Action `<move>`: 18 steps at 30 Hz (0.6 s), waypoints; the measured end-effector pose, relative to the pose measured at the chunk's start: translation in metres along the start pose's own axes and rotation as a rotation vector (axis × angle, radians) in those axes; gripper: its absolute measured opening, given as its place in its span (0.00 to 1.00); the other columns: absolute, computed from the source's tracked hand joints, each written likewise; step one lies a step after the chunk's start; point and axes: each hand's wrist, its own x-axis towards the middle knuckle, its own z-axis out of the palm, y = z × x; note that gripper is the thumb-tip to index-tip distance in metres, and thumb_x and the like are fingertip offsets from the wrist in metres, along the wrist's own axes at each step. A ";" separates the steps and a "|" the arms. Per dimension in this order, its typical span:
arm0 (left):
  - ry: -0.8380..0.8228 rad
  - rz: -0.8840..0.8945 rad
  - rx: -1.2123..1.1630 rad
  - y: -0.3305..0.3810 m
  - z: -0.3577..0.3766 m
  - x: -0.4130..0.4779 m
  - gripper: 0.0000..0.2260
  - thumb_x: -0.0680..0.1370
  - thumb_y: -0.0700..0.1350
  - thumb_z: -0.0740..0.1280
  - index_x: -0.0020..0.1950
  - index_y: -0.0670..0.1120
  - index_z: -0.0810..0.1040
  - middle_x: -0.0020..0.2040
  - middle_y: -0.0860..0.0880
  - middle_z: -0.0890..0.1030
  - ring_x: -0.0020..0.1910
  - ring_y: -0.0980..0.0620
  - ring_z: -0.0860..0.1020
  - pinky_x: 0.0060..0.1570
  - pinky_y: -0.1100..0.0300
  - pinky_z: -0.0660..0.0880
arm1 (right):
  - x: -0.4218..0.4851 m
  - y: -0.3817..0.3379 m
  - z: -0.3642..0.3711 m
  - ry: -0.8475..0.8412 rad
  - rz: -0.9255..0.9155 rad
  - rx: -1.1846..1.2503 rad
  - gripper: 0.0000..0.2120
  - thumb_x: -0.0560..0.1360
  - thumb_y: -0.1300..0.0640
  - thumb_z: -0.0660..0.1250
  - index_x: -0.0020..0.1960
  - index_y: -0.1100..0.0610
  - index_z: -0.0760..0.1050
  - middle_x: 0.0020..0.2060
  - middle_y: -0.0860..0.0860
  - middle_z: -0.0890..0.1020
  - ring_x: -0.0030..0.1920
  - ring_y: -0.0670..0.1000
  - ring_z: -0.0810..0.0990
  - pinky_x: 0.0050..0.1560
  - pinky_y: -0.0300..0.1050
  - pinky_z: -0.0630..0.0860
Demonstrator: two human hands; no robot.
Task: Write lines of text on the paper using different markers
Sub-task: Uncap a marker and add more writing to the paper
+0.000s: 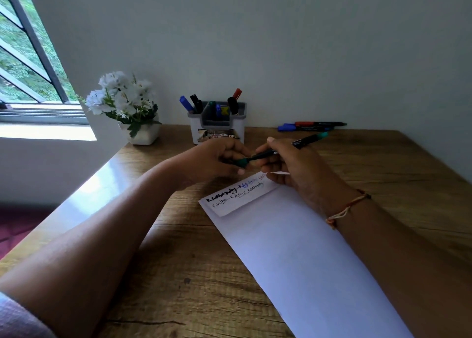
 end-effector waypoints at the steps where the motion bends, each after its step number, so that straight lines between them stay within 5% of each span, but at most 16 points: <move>1: 0.000 0.003 -0.001 0.000 0.000 0.000 0.19 0.74 0.36 0.73 0.63 0.48 0.76 0.54 0.51 0.85 0.56 0.54 0.82 0.60 0.54 0.76 | 0.000 0.001 0.000 -0.004 -0.001 -0.007 0.16 0.82 0.45 0.61 0.49 0.52 0.84 0.44 0.51 0.88 0.44 0.45 0.85 0.52 0.48 0.80; 6: 0.010 0.019 -0.017 0.000 0.001 0.000 0.19 0.74 0.37 0.74 0.63 0.46 0.76 0.54 0.50 0.85 0.56 0.52 0.82 0.61 0.50 0.76 | 0.002 0.004 -0.002 -0.037 -0.052 -0.040 0.06 0.79 0.48 0.68 0.49 0.50 0.79 0.42 0.51 0.88 0.41 0.46 0.86 0.48 0.46 0.82; 10: 0.041 0.053 -0.011 0.002 0.003 -0.001 0.17 0.73 0.38 0.75 0.60 0.47 0.77 0.53 0.50 0.85 0.54 0.53 0.83 0.56 0.58 0.78 | 0.002 0.006 -0.004 -0.059 -0.128 -0.059 0.04 0.75 0.49 0.73 0.44 0.48 0.82 0.35 0.46 0.85 0.37 0.43 0.82 0.45 0.45 0.80; 15: 0.132 0.086 0.002 0.002 0.004 -0.001 0.12 0.71 0.40 0.76 0.53 0.44 0.80 0.50 0.46 0.84 0.50 0.49 0.83 0.51 0.60 0.80 | 0.005 0.007 -0.003 -0.020 0.009 0.068 0.15 0.79 0.43 0.65 0.52 0.53 0.84 0.44 0.52 0.88 0.43 0.45 0.86 0.50 0.46 0.80; 18: 0.194 0.082 -0.050 0.003 0.005 0.000 0.10 0.70 0.39 0.76 0.50 0.43 0.82 0.47 0.45 0.84 0.45 0.53 0.83 0.45 0.63 0.80 | 0.005 0.005 -0.002 0.011 0.029 0.123 0.14 0.80 0.46 0.65 0.52 0.55 0.82 0.43 0.53 0.88 0.45 0.47 0.87 0.48 0.44 0.80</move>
